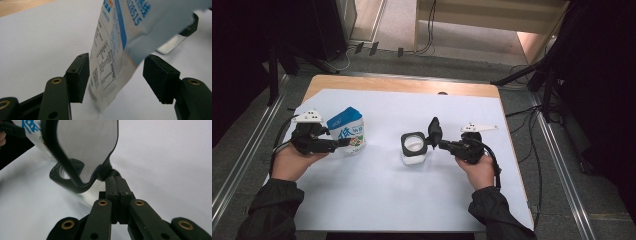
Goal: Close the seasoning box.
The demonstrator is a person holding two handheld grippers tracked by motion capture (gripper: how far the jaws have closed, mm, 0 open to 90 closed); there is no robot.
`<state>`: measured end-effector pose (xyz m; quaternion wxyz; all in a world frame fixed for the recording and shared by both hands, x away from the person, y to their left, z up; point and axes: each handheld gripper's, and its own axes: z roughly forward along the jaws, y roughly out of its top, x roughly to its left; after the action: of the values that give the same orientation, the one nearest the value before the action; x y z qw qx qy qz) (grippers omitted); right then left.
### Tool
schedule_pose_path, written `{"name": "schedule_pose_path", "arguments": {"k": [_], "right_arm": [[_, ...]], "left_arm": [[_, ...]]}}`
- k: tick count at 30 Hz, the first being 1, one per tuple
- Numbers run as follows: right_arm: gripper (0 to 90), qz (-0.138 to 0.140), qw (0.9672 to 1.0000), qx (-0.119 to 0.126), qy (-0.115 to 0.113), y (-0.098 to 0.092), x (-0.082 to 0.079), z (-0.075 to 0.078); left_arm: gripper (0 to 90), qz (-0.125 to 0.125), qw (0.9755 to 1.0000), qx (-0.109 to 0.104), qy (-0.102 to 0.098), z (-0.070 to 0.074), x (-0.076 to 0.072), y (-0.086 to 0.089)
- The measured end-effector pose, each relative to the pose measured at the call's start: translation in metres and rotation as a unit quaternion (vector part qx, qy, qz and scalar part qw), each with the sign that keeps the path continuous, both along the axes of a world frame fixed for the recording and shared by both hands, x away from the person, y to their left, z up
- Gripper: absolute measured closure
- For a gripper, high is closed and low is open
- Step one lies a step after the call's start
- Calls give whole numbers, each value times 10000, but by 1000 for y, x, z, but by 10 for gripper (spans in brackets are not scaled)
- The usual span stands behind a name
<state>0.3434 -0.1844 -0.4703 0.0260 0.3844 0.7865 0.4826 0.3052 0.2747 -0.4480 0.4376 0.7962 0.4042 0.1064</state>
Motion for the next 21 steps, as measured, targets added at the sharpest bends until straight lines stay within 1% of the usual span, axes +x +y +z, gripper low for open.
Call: {"name": "schedule_pose_path", "arguments": {"k": [2, 4, 8, 9, 10, 11, 13, 14, 15, 17, 21], "right_arm": [[900, -35, 10000, 52, 29, 1, 5, 1], [900, -53, 9999, 93, 12, 3, 10, 1], [900, -49, 9998, 171, -13, 9, 18, 4], [900, -27, 9998, 182, -45, 11, 20, 5], [900, -4, 9998, 185, -32, 13, 21, 5], [900, 18, 9998, 185, -67, 15, 21, 6], [900, 4, 9998, 145, -101, 18, 22, 7], [900, -11, 9998, 148, -90, 19, 23, 7], [900, -29, 9998, 176, -62, 19, 23, 7], [900, -55, 9996, 246, -84, 18, 24, 9], [900, -61, 9994, 298, -149, 17, 24, 14]], "left_arm": [[391, 25, 10000, -38, 0, -2, -2, 0], [391, 24, 10000, 49, 10, -5, -5, -1], [392, 49, 9999, 1, 116, -10, -8, 1], [391, 55, 9999, 25, 115, -11, -8, 1], [392, 50, 9999, -2, 131, -12, -8, 1], [393, 78, 9999, -57, 125, -13, -8, 1], [393, 97, 9998, -71, 150, -14, -8, 1], [393, 85, 9999, -32, 135, -14, -9, 2], [394, 77, 9999, -46, 131, -15, -9, 2], [394, 126, 9997, -107, 152, -15, -10, 3], [394, 116, 9998, -60, 133, -15, -12, 4]]}}
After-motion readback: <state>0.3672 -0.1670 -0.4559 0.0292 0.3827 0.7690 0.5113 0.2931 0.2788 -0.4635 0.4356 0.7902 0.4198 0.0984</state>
